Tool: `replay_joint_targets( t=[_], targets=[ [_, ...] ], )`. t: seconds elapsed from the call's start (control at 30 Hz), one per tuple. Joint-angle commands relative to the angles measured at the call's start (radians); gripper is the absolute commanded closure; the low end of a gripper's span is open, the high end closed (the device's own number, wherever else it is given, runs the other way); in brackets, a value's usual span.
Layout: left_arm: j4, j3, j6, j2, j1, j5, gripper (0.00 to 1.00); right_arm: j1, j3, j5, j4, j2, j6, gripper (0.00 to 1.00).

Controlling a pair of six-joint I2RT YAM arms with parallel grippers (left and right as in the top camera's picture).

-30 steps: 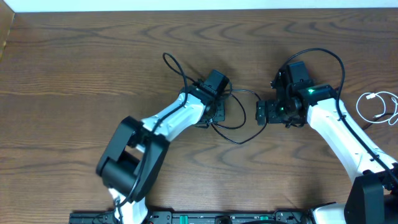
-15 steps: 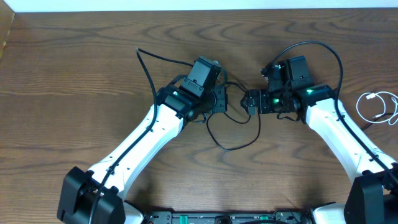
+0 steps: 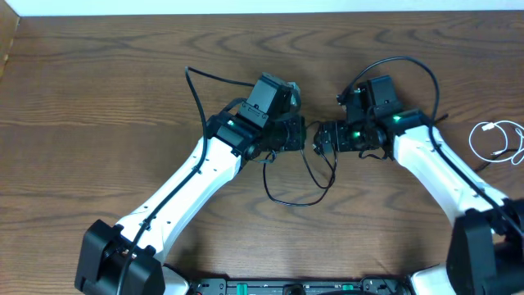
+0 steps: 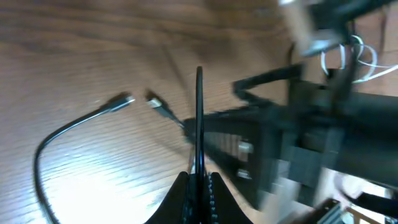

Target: Untangle cables

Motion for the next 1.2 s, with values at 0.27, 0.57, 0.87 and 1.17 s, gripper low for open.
replay_joint_targets(
  t=[0.27,0.57,0.87,1.17],
  targets=[
    [0.020,0.009,0.024,-0.087,-0.002,0.067,0.93,0.010,0.005,0.002,0.092,0.098,0.003,0.57],
    [-0.039,0.009,0.040,-0.088,-0.002,-0.069,0.92,0.010,0.005,0.002,0.069,0.098,0.002,0.99],
    [-0.096,0.009,0.040,-0.088,-0.002,-0.223,0.40,-0.054,0.009,0.142,-0.003,0.050,-0.042,0.99],
    [-0.146,0.009,0.040,-0.088,-0.002,-0.312,0.38,-0.313,0.111,0.304,-0.077,-0.167,-0.017,0.99]
  ],
)
